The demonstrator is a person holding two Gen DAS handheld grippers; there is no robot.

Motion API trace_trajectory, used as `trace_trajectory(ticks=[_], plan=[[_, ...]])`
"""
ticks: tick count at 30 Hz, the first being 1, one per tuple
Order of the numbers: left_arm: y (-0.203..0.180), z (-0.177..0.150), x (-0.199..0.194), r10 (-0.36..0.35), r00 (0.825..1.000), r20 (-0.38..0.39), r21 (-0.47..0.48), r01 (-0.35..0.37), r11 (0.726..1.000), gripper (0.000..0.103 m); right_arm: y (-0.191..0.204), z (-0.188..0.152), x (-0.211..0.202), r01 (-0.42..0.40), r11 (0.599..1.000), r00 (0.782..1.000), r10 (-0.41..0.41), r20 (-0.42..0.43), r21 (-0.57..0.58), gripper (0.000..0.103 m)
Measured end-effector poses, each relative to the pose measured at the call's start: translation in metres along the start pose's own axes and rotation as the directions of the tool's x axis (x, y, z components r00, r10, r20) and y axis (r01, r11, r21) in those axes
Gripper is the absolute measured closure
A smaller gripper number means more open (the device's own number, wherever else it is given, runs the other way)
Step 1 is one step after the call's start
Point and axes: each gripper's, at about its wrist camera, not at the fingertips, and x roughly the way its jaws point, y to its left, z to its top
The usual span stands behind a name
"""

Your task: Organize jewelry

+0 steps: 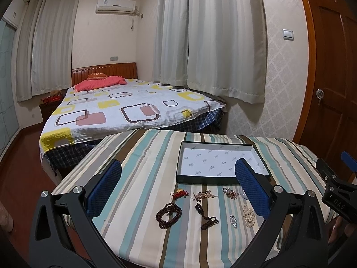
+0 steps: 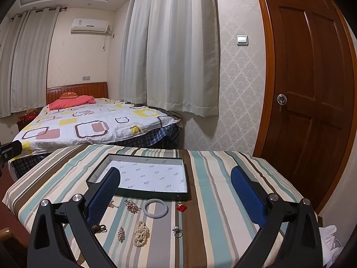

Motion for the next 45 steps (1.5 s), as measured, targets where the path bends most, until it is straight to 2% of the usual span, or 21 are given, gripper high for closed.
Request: trace_trajectory(ticks=[45], plan=[[0.0015,-0.0105,0.0097,0.0,1.0,-0.029,0.001,0.0,1.0,0.004,0.0039,-0.0056,0.0026,0.002,1.0,1.0,-0.002,-0.005,-0.004,0.006]])
